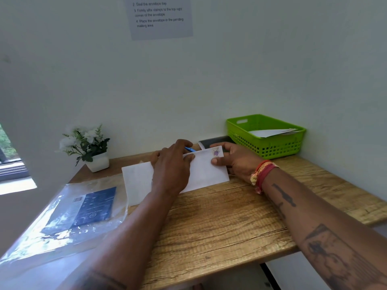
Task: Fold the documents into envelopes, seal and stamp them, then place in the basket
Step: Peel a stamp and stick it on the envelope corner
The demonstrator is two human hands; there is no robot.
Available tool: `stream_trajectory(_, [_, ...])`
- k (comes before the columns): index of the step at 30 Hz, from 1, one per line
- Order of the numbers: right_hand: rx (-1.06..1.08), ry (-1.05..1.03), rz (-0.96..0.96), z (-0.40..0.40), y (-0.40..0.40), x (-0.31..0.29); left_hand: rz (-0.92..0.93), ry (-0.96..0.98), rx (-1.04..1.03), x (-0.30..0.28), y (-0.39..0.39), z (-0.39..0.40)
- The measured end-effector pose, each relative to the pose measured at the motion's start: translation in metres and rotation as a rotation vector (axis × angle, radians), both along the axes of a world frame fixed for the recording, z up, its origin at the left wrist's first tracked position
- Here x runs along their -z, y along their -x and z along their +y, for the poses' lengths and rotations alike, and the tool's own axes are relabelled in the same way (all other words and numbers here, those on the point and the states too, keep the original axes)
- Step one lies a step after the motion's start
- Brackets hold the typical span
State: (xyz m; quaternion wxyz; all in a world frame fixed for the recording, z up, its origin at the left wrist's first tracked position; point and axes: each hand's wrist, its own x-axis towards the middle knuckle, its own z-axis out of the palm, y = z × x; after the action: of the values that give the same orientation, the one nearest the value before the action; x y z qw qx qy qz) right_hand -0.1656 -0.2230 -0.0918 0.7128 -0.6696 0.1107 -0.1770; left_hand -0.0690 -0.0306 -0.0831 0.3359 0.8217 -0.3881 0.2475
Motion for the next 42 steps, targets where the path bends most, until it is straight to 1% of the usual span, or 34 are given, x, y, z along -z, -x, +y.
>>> stream_trajectory(2, [0.009, 0.043, 0.009, -0.002, -0.003, 0.002, -0.025, 0.008, -0.005, 0.001, -0.001, 0.001])
stream_trajectory(4, [0.049, 0.019, -0.025, -0.004, -0.005, 0.002, -0.095, 0.047, -0.035, 0.000, -0.005, 0.004])
stream_trajectory(6, [0.104, -0.038, -0.081, -0.008, -0.006, 0.001, -0.135, 0.147, -0.109, -0.002, -0.011, 0.008])
stream_trajectory(7, [0.140, -0.059, -0.102, -0.010, -0.005, 0.001, -0.100, 0.223, -0.155, -0.003, -0.014, 0.012])
stream_trajectory(9, [0.214, -0.085, -0.124, -0.016, -0.005, 0.001, 0.078, 0.378, -0.231, -0.007, -0.020, 0.020])
stream_trajectory(12, [0.279, -0.119, -0.137, -0.022, -0.007, 0.003, 0.511, 0.573, -0.192, -0.007, -0.032, 0.029])
stream_trajectory(13, [0.282, -0.127, -0.139, -0.023, -0.007, 0.003, 0.647, 0.612, -0.168, -0.004, -0.038, 0.031])
stream_trajectory(14, [0.278, -0.132, -0.142, -0.024, -0.007, 0.004, 0.738, 0.624, -0.143, -0.001, -0.042, 0.032])
stream_trajectory(16, [0.271, -0.130, -0.145, -0.024, -0.007, 0.003, 0.818, 0.602, -0.115, 0.005, -0.048, 0.034])
stream_trajectory(22, [0.253, -0.155, -0.171, -0.027, -0.007, 0.006, 0.763, 0.556, -0.157, 0.008, -0.048, 0.038])
stream_trajectory(27, [0.263, -0.173, -0.188, -0.028, -0.006, 0.007, 0.846, 0.628, -0.005, 0.004, -0.045, 0.042])
stream_trajectory(31, [0.262, -0.200, -0.182, -0.029, -0.004, 0.005, 0.930, 0.752, 0.075, -0.001, -0.042, 0.040])
stream_trajectory(35, [0.141, -0.245, -0.119, -0.026, 0.003, 0.004, 0.914, 0.867, 0.030, 0.001, -0.044, 0.043])
stream_trajectory(37, [0.068, -0.225, -0.076, -0.024, 0.006, 0.004, 0.914, 0.890, -0.003, 0.003, -0.046, 0.045])
stream_trajectory(39, [0.073, -0.188, -0.042, -0.021, 0.007, 0.004, 0.903, 0.884, -0.021, 0.002, -0.046, 0.048])
stream_trajectory(42, [0.155, -0.182, -0.053, -0.017, 0.008, 0.005, 0.875, 0.802, -0.030, 0.002, -0.043, 0.049])
